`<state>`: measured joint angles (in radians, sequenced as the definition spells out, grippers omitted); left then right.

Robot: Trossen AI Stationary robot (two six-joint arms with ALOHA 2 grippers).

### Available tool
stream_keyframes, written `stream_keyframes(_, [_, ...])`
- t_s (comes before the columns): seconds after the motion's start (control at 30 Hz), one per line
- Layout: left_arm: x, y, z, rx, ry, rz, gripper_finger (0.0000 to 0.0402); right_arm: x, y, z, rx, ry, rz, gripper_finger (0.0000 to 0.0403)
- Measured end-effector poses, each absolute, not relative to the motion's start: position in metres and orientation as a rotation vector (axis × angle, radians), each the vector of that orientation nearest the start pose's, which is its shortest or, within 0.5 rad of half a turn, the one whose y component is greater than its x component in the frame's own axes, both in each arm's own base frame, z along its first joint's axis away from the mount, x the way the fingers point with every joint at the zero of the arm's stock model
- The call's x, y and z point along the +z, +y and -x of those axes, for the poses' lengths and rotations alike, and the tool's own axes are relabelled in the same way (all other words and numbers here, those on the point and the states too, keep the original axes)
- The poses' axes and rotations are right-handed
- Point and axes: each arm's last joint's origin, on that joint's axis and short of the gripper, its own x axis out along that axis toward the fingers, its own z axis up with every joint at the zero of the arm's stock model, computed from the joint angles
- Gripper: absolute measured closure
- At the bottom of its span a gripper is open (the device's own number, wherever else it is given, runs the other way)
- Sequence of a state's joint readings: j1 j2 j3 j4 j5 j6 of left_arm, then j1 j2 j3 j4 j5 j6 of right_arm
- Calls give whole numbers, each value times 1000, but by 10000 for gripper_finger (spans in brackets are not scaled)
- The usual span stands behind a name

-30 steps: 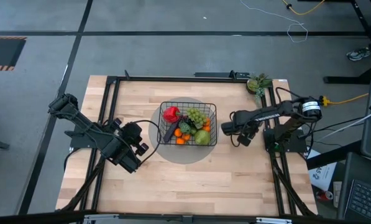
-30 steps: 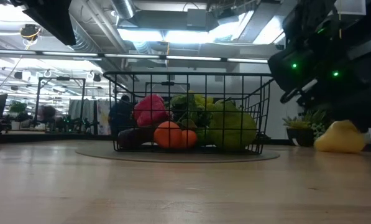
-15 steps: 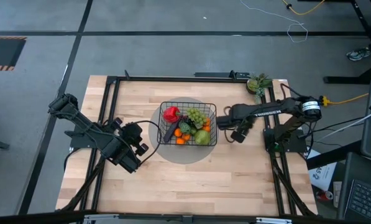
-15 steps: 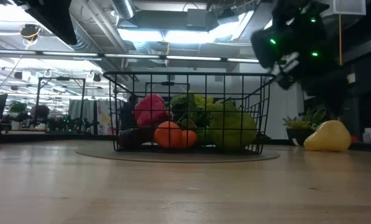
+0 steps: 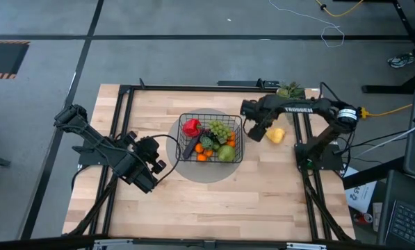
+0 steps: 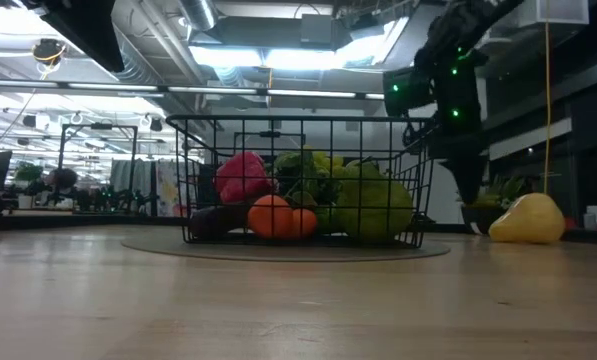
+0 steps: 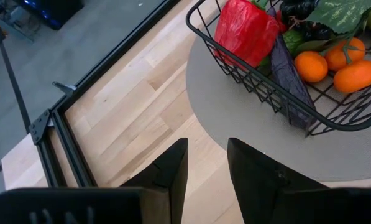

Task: Build produce basket
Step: Put the yellow pear into the wire basket

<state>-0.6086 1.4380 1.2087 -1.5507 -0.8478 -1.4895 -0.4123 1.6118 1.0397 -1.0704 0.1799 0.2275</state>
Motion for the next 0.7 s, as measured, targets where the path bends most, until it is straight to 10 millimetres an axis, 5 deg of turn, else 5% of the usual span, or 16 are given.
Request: stream_keyframes(0.7, [283, -103, -194, 978, 802, 101, 292, 151, -118, -228, -504, 1586, -340, 230])
